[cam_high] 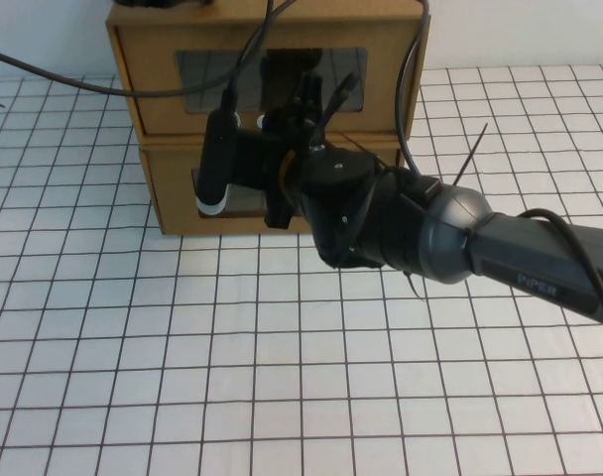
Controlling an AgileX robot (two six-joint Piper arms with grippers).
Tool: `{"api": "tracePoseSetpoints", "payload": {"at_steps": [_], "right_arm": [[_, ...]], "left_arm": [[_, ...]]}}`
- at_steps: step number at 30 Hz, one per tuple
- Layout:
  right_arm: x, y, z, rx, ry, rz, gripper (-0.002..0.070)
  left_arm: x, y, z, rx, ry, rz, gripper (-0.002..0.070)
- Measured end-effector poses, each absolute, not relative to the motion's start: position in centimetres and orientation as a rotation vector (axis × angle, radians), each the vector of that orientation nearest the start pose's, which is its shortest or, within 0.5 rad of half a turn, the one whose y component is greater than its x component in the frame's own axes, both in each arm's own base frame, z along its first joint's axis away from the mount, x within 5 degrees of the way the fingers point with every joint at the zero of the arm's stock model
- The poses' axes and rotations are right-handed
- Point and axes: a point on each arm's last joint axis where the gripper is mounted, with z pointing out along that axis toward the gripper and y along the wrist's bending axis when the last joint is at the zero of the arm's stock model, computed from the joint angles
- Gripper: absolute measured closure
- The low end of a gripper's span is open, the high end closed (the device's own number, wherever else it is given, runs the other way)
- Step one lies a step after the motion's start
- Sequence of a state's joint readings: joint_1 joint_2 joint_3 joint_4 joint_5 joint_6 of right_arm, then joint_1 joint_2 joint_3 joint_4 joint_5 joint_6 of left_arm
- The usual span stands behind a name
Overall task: Open the shoe box
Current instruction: 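Pull the top drawer of the cardboard box fully open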
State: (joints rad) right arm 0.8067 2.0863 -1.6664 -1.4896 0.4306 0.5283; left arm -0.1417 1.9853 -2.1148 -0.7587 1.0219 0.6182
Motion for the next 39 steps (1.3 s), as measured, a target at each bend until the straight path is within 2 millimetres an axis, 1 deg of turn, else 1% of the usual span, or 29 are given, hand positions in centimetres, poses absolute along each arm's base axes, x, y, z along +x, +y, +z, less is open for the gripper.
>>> {"api": "tracePoseSetpoints", "payload": {"at_steps": [5, 8, 13, 15, 18, 22, 26, 29, 33, 39], "right_arm": [[37.0, 32.9, 25.9, -1.308, 1.415, -0.572, 0.0481], [37.1, 32.9, 26.0, -1.322, 1.386, -0.604, 0.0505], [37.2, 32.9, 25.9, -1.339, 1.350, -0.651, 0.0630], [37.3, 32.9, 25.9, -1.343, 1.347, -0.656, 0.0658], [37.2, 33.0, 25.9, -1.343, 1.346, -0.660, 0.0664], [36.6, 33.3, 25.8, -1.340, 1.349, -0.692, 0.0666], [34.9, 33.1, 25.9, -1.362, 1.345, -0.711, 0.0668], [33.0, 32.9, 26.3, -1.370, 1.348, -0.701, 0.0669], [29.9, 32.6, 26.4, -1.384, 1.355, -0.680, 0.0670], [25.0, 31.5, 26.7, -1.381, 1.370, -0.630, 0.0670]], "left_arm": [[43.6, -11.6, 39.7, 0.658, 2.058, -0.683, 0.0677], [43.6, -11.6, 39.6, 0.657, 2.060, -0.683, 0.0677], [43.6, -11.6, 39.6, 0.663, 2.065, -0.687, 0.0677], [43.5, -11.6, 39.5, 0.665, 2.066, -0.688, 0.0677], [43.5, -11.6, 39.5, 0.663, 2.067, -0.689, 0.0677], [43.5, -11.7, 39.5, 0.652, 2.073, -0.699, 0.0677], [43.4, -11.7, 39.5, 0.653, 2.079, -0.713, 0.0677], [43.4, -11.7, 39.5, 0.654, 2.082, -0.720, 0.0677], [43.4, -11.7, 39.5, 0.651, 2.084, -0.722, 0.0677], [43.4, -11.8, 39.5, 0.636, 2.089, -0.735, 0.0677]]}}
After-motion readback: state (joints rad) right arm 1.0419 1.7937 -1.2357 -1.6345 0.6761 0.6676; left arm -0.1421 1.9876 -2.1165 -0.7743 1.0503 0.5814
